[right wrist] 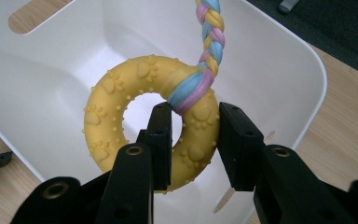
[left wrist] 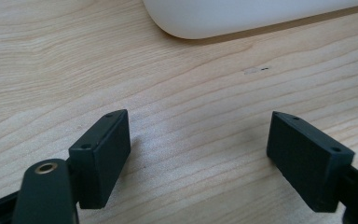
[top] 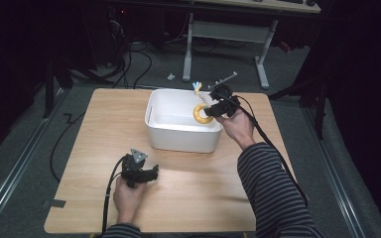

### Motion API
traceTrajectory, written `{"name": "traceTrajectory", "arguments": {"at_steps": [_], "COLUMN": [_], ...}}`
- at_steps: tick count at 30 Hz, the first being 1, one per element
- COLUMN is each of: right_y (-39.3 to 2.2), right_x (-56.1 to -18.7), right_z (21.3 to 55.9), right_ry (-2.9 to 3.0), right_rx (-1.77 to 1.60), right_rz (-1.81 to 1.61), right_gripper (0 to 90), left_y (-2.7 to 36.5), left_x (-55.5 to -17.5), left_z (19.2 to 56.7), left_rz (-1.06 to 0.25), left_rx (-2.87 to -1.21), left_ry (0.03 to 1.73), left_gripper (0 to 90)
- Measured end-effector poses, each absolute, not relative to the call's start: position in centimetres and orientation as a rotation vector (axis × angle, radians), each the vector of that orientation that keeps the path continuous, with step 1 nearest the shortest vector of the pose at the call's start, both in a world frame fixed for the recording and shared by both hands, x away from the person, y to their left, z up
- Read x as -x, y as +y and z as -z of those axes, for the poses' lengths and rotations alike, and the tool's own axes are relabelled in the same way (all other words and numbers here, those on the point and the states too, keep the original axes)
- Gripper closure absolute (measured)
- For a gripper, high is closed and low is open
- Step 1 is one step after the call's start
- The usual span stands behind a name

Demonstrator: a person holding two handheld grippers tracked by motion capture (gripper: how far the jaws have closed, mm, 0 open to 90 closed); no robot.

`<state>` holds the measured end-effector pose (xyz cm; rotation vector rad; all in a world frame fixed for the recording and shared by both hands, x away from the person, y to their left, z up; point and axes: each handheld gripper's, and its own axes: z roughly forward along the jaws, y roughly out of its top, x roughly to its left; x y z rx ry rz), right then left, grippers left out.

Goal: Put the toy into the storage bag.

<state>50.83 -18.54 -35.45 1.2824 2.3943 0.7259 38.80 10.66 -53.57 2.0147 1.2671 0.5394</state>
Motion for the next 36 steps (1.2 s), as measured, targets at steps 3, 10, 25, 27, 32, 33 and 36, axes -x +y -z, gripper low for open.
{"name": "traceTrajectory", "arguments": {"at_steps": [3, 10, 25, 27, 32, 33, 36], "right_y": [-18.4, -17.9, -17.3, -17.2, -17.0, -17.0, -16.7], "right_x": [-51.1, -51.7, -52.4, -52.5, -52.5, -52.4, -52.3], "right_z": [35.7, 36.7, 38.0, 38.1, 38.5, 38.6, 38.7], "right_ry": [2.396, 2.402, 2.418, 2.427, 2.448, 2.451, 2.467], "right_rx": [-1.286, -1.307, -1.326, -1.319, -1.314, -1.314, -1.308], "right_rz": [-0.720, -0.693, -0.653, -0.648, -0.640, -0.639, -0.629], "right_gripper": [67.4, 67.4, 67.4, 67.4, 67.4, 67.4, 67.3], "left_y": [10.7, 10.7, 10.7, 10.7, 10.7, 10.7, 10.7], "left_x": [-38.8, -38.8, -38.8, -38.8, -38.8, -38.8, -38.8], "left_z": [53.6, 53.6, 53.6, 53.6, 53.6, 53.6, 53.6], "left_rz": [-0.539, -0.536, -0.536, -0.538, -0.538, -0.538, -0.538], "left_rx": [-2.014, -2.015, -2.015, -2.013, -2.013, -2.011, -2.012], "left_ry": [1.267, 1.267, 1.267, 1.267, 1.267, 1.268, 1.266], "left_gripper": [21.9, 22.1, 22.1, 22.1, 22.1, 22.2, 22.2]}}
